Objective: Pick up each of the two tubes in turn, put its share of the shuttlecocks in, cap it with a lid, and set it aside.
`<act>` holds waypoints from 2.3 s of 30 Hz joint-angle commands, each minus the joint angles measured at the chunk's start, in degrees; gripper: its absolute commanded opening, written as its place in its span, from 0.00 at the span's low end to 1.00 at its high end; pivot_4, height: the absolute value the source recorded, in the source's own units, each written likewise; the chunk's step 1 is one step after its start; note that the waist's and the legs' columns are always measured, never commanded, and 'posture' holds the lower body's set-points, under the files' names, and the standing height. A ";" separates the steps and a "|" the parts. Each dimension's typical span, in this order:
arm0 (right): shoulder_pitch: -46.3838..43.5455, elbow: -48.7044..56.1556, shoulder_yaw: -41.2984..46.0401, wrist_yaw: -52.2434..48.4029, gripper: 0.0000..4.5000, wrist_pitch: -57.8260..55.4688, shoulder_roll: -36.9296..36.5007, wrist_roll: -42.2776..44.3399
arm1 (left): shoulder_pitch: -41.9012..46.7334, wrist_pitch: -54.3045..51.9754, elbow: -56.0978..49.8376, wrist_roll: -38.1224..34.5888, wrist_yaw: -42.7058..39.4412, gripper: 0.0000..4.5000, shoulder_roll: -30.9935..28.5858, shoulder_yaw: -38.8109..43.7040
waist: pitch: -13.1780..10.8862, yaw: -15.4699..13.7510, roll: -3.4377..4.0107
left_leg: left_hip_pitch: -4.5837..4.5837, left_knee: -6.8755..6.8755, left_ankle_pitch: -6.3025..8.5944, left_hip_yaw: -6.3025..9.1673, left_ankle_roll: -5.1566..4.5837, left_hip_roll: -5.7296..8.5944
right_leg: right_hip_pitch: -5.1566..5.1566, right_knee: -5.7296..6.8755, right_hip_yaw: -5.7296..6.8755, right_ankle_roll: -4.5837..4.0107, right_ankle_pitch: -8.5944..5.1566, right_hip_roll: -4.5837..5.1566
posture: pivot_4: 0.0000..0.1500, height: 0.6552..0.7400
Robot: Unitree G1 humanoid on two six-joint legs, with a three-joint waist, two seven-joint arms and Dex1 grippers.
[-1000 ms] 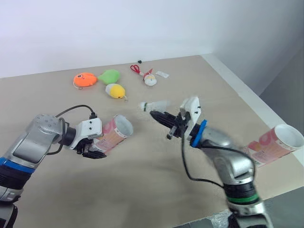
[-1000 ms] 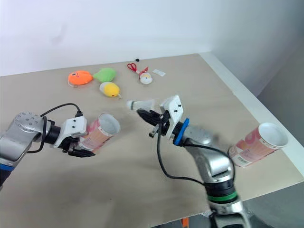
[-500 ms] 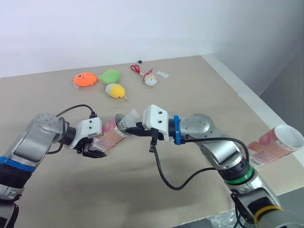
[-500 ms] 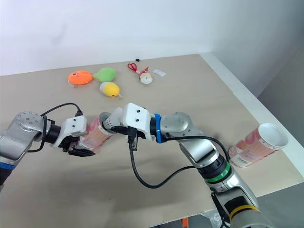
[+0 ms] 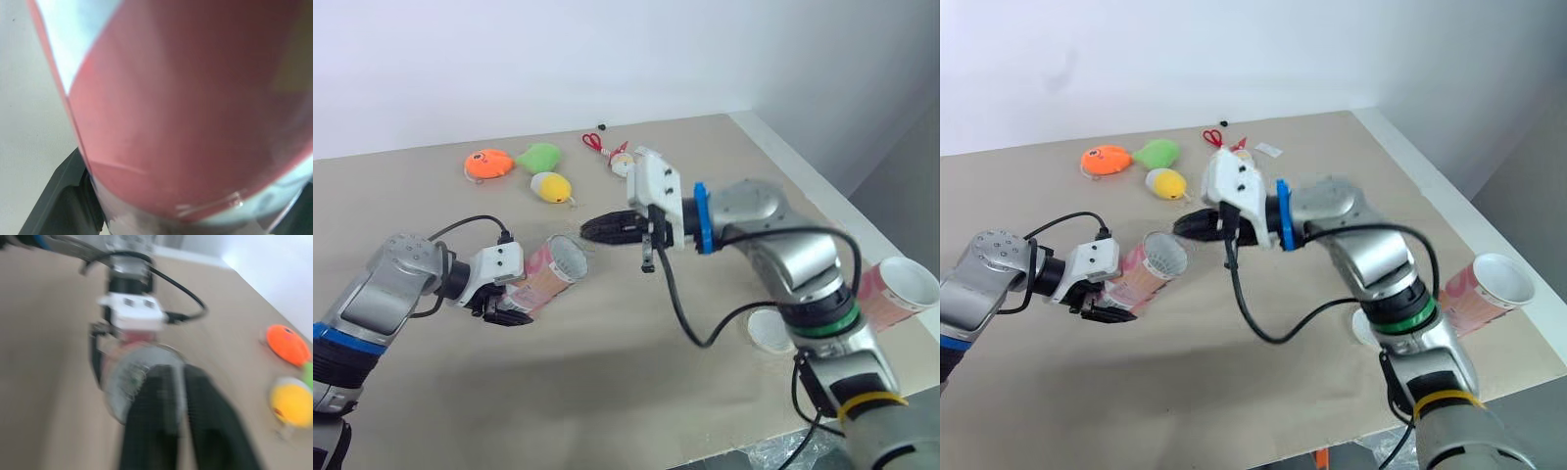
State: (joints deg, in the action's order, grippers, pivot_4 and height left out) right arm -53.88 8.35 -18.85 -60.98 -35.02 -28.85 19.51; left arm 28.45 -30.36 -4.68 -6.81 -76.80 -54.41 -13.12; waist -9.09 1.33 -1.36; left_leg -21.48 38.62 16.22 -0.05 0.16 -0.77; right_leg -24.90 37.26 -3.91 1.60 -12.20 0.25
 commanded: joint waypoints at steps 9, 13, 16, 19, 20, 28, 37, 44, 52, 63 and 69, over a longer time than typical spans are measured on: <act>-8.52 -21.03 -17.59 -4.25 0.00 17.08 13.96 -17.05 | 0.15 -0.43 -0.78 0.02 0.16 0.74 0.52 -1.08 | -0.01 0.04 0.01 | -0.08 -0.01 0.00 -0.02 0.00 -0.01 | -0.10 0.03 -0.02 -0.04 0.03 0.01 | 1.00 1.00; -9.52 -23.54 -18.54 -5.73 0.00 19.24 17.46 -19.04 | -0.20 -0.81 -1.29 -0.19 0.23 0.74 0.40 -0.95 | 0.00 0.08 0.00 | -0.08 -0.01 0.00 -0.02 0.01 -0.01 | -0.08 0.02 -0.03 -0.23 0.14 0.15 | 1.00 1.00; -9.03 -22.17 -17.20 -6.88 0.00 19.15 18.96 -18.39 | -0.84 -1.35 -2.07 -0.44 0.45 0.74 0.26 -0.68 | 0.00 0.23 0.00 | -0.04 -0.02 0.00 -0.02 0.00 0.00 | -0.09 0.03 -0.02 -0.24 0.13 0.08 | 1.00 1.00; -8.45 -18.85 -14.45 -7.93 0.00 17.23 18.10 -16.73 | -1.33 -1.69 -2.55 -0.59 0.70 0.74 0.22 -0.40 | 0.00 0.21 0.00 | -0.03 -0.02 0.00 0.04 0.01 -0.09 | -0.10 0.06 0.04 -0.26 0.10 -0.08 | 1.00 1.00; -8.41 -17.02 -13.22 -8.63 0.00 16.20 16.83 -16.02 | -1.48 -1.74 -2.64 -0.62 0.78 0.74 0.22 -0.32 | 0.00 0.19 0.00 | -0.03 -0.02 0.00 0.07 0.01 -0.09 | -0.10 0.08 0.07 -0.28 0.09 -0.08 | 1.00 1.00; -7.94 -1.78 -2.46 -13.31 0.00 5.73 2.81 -9.29 | -2.13 -1.46 -3.90 -2.45 1.27 0.74 1.22 0.51 | -0.01 -0.11 0.01 | -0.17 -0.02 0.01 0.28 0.02 0.08 | -0.09 0.05 0.13 -0.25 0.04 0.33 | 1.00 1.00; 12.53 12.65 16.11 -16.30 0.15 -6.30 -20.99 2.84 | -0.65 -1.03 -7.00 -12.22 7.96 0.74 12.98 8.12 | -0.07 -0.32 -0.12 | -1.09 0.23 0.04 0.54 -0.01 0.37 | -0.43 -0.13 0.64 0.03 0.00 0.89 | 1.00 1.00; 32.18 9.85 22.42 -16.73 0.83 0.61 -37.36 -1.77 | -5.68 6.88 -5.23 -12.95 17.83 0.74 26.47 7.87 | -0.06 0.02 -0.10 | -0.87 0.24 0.15 0.45 -0.21 0.47 | -0.32 -0.12 0.58 0.07 0.02 1.03 | 1.00 1.00; 40.20 4.59 18.16 -13.81 0.99 9.28 -40.50 -9.26 | -12.84 22.63 6.49 -6.92 24.31 0.74 36.47 3.61 | -0.08 -0.01 -0.13 | -0.46 0.28 0.00 0.21 -0.10 0.46 | -0.01 -0.16 0.35 0.41 0.06 0.78 | 1.00 1.00; 35.27 -6.47 13.84 -11.74 0.99 14.85 -36.77 -14.00 | -16.39 27.37 11.07 -5.73 26.26 0.74 39.09 2.24 | -0.06 0.00 -0.11 | 0.31 0.33 -0.21 -0.09 -0.21 0.47 | 0.69 -0.23 -0.11 0.71 0.33 0.74 | 1.00 1.00; 35.10 -7.83 11.14 -12.06 0.99 14.74 -34.54 -15.44 | -15.98 26.64 10.86 -6.30 26.74 0.74 40.08 2.44 | -0.03 -0.03 -0.08 | 0.30 0.33 -0.21 -0.10 -0.22 0.48 | 0.72 -0.25 -0.13 0.75 0.32 0.74 | 1.00 1.00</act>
State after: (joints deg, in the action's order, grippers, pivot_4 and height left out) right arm -18.51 0.70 -7.27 -72.82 -20.56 -63.54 4.47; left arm 13.29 -2.70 5.16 -13.02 -50.09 -14.46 -9.74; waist -9.12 1.30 -1.44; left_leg -21.17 38.95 16.01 -0.15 -0.06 -0.28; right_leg -24.17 37.01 -4.03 2.36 -11.88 0.99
